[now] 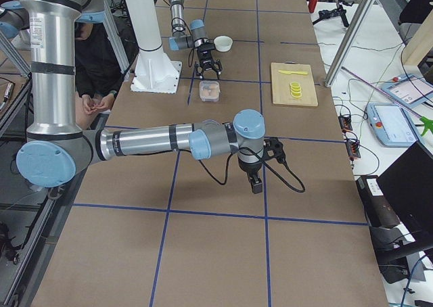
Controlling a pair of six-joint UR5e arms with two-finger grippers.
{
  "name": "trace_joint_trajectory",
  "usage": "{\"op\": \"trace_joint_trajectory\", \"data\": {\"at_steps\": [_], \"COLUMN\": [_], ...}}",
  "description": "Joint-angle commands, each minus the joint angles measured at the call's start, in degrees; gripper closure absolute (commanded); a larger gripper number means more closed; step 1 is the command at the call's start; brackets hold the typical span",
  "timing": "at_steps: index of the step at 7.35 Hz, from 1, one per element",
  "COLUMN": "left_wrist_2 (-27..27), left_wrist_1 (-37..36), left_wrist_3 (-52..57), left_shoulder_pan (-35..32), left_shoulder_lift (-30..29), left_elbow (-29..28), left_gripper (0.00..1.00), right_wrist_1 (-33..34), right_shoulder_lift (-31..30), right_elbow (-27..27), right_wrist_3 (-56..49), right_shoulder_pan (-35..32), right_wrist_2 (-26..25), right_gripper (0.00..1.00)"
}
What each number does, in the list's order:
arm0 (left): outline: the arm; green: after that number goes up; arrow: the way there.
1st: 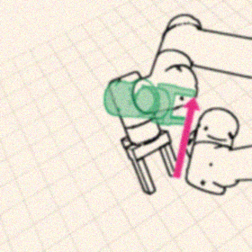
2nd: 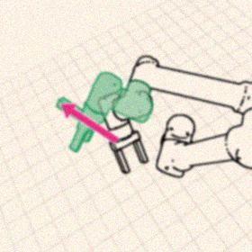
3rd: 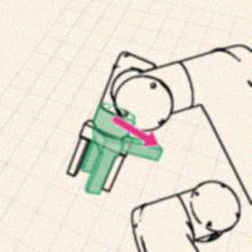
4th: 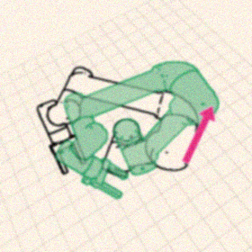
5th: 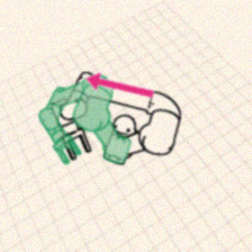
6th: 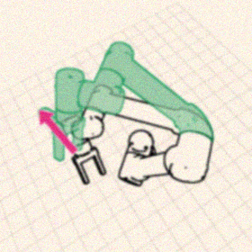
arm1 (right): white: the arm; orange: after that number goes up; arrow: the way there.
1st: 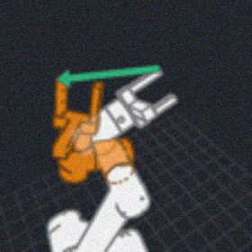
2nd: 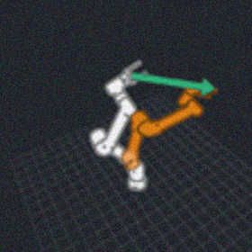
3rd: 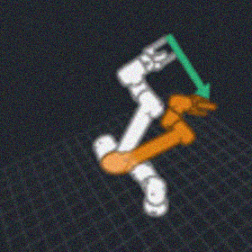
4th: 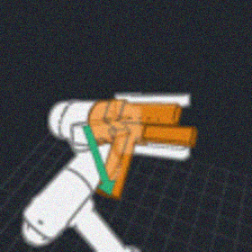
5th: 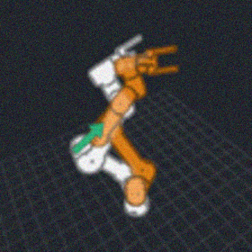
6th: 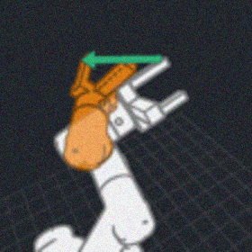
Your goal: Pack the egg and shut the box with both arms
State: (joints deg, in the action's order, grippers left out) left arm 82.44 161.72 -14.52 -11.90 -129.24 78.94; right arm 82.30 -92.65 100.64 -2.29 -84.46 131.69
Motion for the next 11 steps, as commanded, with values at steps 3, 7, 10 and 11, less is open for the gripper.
{"op": "trace_joint_trajectory", "data": {"at_steps": [3, 7, 10, 11], "left_wrist_2": [1.83, 17.96, 29.17, 29.26], "left_wrist_1": [-2.44, -39.97, -67.79, -71.16], "left_wrist_3": [-0.16, -1.04, -0.42, 0.02], "left_shoulder_pan": [-2.06, -16.26, -37.15, -43.06], "left_shoulder_lift": [0.04, 1.27, 6.10, 7.94], "left_elbow": [2.87, 17.61, 28.28, 29.33], "left_gripper": [0.01, 0.02, 0.00, 0.00], "right_wrist_1": [0.05, -0.03, 0.05, 0.05], "right_shoulder_lift": [0.01, -0.16, -0.34, -0.43], "right_elbow": [0.00, 0.00, -0.18, -0.18], "right_wrist_3": [0.00, 0.09, 0.26, 0.18], "right_shoulder_pan": [0.00, 0.00, 0.00, 0.00], "right_wrist_2": [-0.03, 0.14, 0.14, -0.03], "right_gripper": [0.00, 0.00, 0.00, 0.00]}}
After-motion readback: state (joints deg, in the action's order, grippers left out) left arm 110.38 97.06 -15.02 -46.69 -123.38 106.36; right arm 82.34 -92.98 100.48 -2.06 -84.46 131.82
